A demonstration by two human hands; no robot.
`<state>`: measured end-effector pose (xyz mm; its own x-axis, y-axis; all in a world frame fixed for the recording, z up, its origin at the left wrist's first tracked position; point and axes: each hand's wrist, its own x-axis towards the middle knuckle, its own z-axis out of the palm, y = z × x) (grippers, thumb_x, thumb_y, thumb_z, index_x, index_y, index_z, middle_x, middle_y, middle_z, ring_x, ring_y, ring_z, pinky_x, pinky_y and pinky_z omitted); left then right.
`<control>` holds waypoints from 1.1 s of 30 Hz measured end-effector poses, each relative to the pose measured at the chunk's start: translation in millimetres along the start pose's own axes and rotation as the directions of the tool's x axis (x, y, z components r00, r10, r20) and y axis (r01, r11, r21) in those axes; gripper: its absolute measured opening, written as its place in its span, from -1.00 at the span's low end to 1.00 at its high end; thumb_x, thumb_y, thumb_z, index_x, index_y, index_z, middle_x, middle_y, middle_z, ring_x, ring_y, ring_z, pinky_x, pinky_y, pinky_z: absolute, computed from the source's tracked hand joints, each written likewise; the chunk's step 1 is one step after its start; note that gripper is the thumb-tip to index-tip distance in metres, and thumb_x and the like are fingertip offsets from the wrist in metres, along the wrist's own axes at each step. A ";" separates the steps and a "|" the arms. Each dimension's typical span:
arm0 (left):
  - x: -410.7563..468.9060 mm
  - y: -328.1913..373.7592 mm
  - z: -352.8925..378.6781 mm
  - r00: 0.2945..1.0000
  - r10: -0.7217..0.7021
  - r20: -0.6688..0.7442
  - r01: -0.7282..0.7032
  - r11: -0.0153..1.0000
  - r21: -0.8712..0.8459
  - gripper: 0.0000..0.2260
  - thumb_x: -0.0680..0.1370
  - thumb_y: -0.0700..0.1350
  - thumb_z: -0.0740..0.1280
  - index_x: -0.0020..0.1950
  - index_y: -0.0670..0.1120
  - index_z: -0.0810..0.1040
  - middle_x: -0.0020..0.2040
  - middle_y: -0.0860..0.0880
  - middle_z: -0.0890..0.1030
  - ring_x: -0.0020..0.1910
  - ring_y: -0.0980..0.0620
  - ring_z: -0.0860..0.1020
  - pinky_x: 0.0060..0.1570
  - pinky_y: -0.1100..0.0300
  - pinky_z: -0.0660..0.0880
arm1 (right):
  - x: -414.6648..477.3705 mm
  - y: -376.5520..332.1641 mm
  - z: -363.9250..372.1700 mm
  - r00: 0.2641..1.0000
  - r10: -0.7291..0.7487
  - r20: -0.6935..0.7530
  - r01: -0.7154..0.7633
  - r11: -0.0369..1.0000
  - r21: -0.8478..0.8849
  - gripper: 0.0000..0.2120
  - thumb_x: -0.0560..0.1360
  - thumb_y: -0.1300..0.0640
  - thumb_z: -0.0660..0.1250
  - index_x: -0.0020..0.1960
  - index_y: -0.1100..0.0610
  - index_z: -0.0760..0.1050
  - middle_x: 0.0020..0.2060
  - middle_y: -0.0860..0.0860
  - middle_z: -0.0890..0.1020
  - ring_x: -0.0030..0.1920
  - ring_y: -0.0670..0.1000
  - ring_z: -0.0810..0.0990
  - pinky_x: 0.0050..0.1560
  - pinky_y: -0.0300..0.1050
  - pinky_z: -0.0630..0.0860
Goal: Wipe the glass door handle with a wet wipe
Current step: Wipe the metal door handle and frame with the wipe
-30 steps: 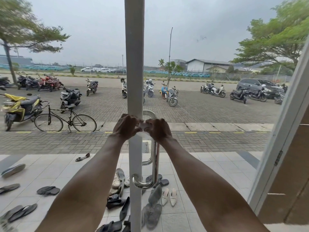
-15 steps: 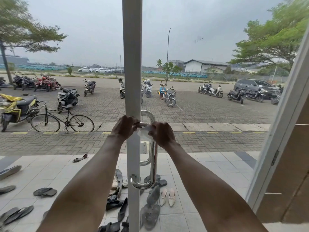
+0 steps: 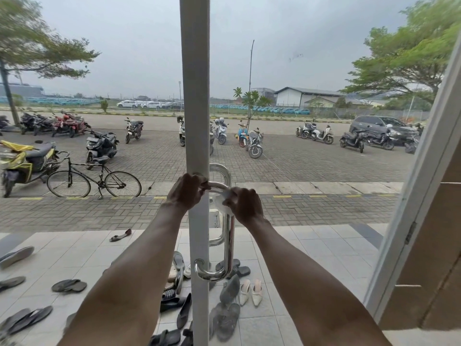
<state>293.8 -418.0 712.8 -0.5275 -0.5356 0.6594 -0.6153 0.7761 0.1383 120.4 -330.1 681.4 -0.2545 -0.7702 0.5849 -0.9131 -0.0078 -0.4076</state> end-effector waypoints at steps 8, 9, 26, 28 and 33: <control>1.2 8.2 -3.2 1.000 0.008 0.006 -0.008 1.000 0.011 -0.81 0.43 -0.18 0.51 0.03 -0.07 0.70 -0.02 -0.06 0.72 -0.06 -0.09 0.69 -0.07 0.17 0.54 | 5.0 -12.6 -6.3 1.000 -0.014 0.007 0.014 0.999 -0.043 -0.75 0.47 0.05 0.39 0.11 0.10 0.61 -0.06 0.19 0.71 -0.01 0.23 0.67 -0.12 -0.07 0.51; 0.7 7.8 -2.9 1.000 0.011 0.006 -0.011 1.000 0.004 -0.81 0.43 -0.16 0.52 0.04 -0.07 0.70 -0.02 -0.06 0.72 -0.06 -0.08 0.69 -0.05 0.16 0.56 | 8.5 -17.4 -5.7 1.000 -0.031 0.002 0.031 0.998 -0.046 -0.78 0.47 0.03 0.38 0.09 0.07 0.61 -0.09 0.17 0.71 -0.04 0.22 0.67 -0.16 -0.09 0.47; 3.7 17.9 -0.3 0.999 -0.045 0.027 0.046 0.999 -0.019 -0.60 0.38 -0.08 0.59 0.19 -0.12 0.67 0.06 -0.10 0.72 0.05 -0.11 0.68 0.11 0.08 0.59 | -14.4 5.0 7.9 0.985 0.163 0.060 -0.168 0.982 0.090 -0.77 0.44 0.00 0.43 0.01 0.13 0.65 -0.07 0.17 0.71 -0.02 0.21 0.66 -0.06 -0.05 0.55; 4.6 19.2 0.8 0.999 -0.043 0.026 0.044 0.999 -0.022 -0.59 0.39 -0.08 0.59 0.20 -0.13 0.67 0.07 -0.12 0.72 0.06 -0.13 0.68 0.12 0.06 0.58 | -6.7 -2.0 4.9 0.991 0.133 0.005 -0.133 0.987 0.086 -0.75 0.43 0.00 0.40 0.02 0.12 0.64 -0.10 0.16 0.72 -0.05 0.22 0.66 -0.12 -0.05 0.55; 1.1 20.0 2.7 0.998 -0.064 0.004 0.064 0.997 -0.039 -0.67 0.39 -0.07 0.55 0.13 -0.08 0.69 0.03 -0.15 0.71 0.02 -0.19 0.67 0.06 0.00 0.60 | -1.7 -5.5 7.3 0.993 0.110 -0.038 -0.105 0.989 0.108 -0.78 0.44 0.03 0.42 0.02 0.11 0.65 -0.14 0.17 0.72 -0.10 0.21 0.68 -0.14 -0.05 0.55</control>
<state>279.3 -404.0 714.3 -0.4890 -0.5857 0.6464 -0.6247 0.7524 0.2091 128.2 -333.4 677.5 -0.3653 -0.7417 0.5626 -0.8416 0.0048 -0.5401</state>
